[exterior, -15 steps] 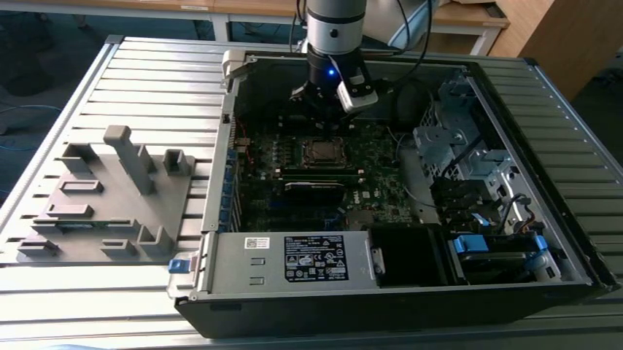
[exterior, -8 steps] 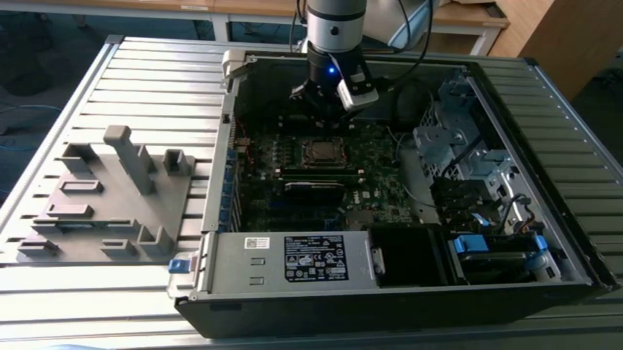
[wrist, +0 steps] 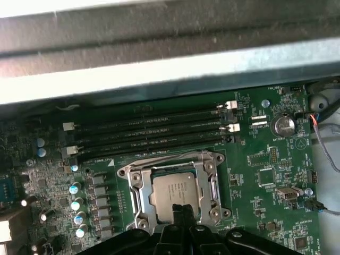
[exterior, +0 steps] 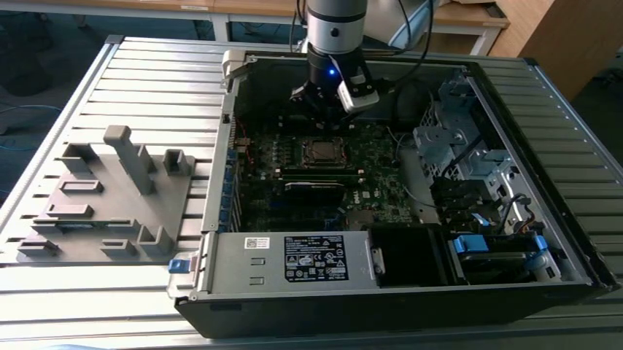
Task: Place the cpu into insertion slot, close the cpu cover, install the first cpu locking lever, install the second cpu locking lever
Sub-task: 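Install the second cpu locking lever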
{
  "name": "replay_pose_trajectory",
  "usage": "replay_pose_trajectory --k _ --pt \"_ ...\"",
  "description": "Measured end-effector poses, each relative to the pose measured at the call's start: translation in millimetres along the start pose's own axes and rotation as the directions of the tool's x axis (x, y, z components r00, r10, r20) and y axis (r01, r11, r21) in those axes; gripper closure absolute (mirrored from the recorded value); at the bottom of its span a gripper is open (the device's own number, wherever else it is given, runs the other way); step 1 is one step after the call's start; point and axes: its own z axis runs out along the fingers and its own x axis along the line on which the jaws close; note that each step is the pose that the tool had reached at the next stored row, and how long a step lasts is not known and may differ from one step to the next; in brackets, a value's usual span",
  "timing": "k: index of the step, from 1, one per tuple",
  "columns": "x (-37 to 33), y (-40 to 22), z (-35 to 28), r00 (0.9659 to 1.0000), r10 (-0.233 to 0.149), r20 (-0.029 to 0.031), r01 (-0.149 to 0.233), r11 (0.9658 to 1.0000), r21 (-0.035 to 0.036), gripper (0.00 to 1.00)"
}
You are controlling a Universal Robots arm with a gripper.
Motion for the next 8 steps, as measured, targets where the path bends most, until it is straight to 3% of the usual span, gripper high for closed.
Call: replay_pose_trajectory --k 8 --pt "-1.3 -9.1 1.3 1.0000 0.000 0.0000 0.000 1.0000 0.0000 0.89"
